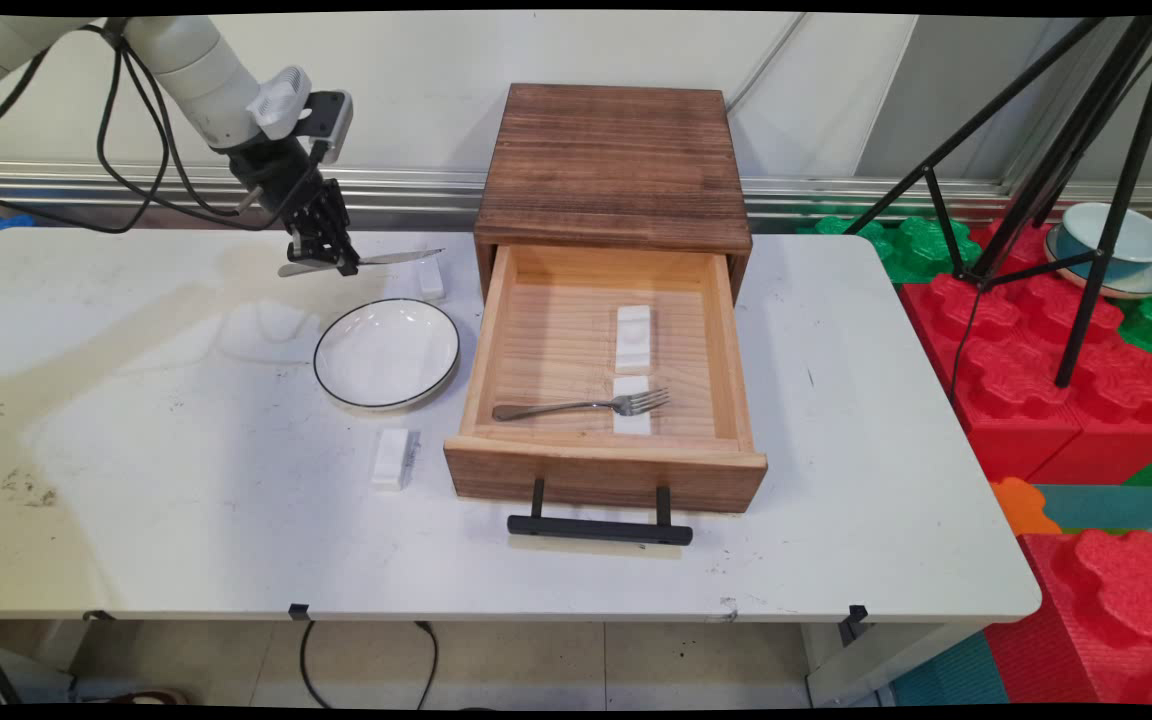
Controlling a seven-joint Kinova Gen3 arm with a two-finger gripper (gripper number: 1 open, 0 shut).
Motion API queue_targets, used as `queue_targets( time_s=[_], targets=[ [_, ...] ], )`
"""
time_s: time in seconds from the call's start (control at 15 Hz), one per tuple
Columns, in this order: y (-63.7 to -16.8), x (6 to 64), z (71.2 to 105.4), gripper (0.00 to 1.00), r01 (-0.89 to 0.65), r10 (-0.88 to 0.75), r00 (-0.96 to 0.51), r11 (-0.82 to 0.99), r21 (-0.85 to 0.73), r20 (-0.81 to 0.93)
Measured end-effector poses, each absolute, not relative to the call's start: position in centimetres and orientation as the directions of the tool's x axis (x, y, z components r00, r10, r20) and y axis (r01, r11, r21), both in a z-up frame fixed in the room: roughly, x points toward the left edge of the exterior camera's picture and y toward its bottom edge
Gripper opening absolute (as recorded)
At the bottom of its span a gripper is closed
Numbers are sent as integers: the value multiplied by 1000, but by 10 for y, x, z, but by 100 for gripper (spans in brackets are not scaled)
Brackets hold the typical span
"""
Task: Place the picked object into the drawer
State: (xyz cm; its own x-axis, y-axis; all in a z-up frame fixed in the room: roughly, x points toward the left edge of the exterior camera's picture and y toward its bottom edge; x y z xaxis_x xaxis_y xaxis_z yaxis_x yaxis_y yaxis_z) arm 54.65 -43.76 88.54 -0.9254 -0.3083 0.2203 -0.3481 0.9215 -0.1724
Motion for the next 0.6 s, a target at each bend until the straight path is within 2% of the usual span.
queue_targets(
  time_s=[0.6],
  targets=[
    [-419, 513, 921, 0, -331, -273, -917, 928, -170, 291]
  ],
)
